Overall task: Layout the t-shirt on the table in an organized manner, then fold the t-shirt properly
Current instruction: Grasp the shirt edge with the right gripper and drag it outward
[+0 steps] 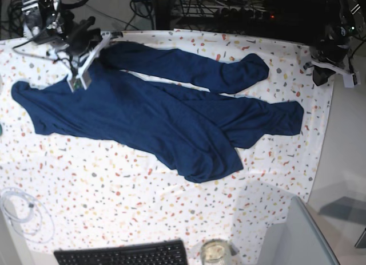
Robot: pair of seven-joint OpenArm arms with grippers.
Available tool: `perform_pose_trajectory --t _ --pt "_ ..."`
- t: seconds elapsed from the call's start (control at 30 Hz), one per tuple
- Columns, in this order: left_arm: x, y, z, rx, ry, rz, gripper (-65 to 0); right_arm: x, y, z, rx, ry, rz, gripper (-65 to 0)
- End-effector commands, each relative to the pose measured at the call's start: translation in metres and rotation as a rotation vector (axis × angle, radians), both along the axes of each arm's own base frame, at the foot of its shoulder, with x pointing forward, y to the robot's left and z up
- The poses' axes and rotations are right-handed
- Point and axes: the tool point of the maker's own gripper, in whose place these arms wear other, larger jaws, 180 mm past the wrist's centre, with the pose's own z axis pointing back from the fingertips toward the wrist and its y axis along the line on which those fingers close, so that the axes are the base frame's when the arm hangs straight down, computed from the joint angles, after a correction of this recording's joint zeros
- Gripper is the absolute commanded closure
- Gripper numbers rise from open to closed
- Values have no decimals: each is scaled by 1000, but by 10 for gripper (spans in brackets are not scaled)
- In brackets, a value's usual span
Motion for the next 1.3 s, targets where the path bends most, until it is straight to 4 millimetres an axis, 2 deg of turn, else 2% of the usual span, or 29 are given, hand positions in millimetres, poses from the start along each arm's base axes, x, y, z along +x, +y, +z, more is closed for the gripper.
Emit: perform_pose_trajectory --t 0.0,0.03,0.17,0.23,0.33,0.43,0.5,0.6,0.67,0.77,0.87,1.0,1.1,1.2,1.27 --pt "8 7 13 20 -44 -5 0 11 -2 16 4 -59 -4 -53" --pt "8 7 13 20 -44 -5 0 21 -11 25 -9 -96 -24 -75" --pt "6 7 12 20 -39 -4 0 60 -78 51 -99 -209 -184 -198" --pt "4 7 10 19 -34 -2 0 71 -105 64 -131 -253 -253 -216" --pt "4 7 10 19 -34 -2 0 81 -128 75 -166 -282 -302 -222" --pt "6 5 12 17 -43 -4 0 95 -151 69 -179 -242 -357 -222" --pt "13 -1 17 17 -58 -22 0 109 -168 55 -187 -194 -384 -222" --pt "28 -42 22 -4 -82 -134 0 120 -188 40 -192 -142 -421 -222" --pt "37 -71 29 -24 -109 -204 0 122 -188 32 -202 -117 -401 -222" --pt "43 -133 25 -102 -122 -306 0 126 -170 22 -262 -79 -239 -222" --pt "51 -181 11 -94 -86 -369 0 134 -149 16 -291 -66 -113 -222" --pt "51 -237 -20 -7 -2 -502 0 145 -151 17 -292 -67 -120 -222" --pt "43 -248 -42 57 62 -548 0 143 -157 10 -297 -41 -135 -222" --pt "32 -242 -58 111 119 -576 0 140 -157 7 -295 -30 -126 -222" --pt "26 -236 -62 128 139 -584 0 137 -148 8 -282 -38 -62 -222"
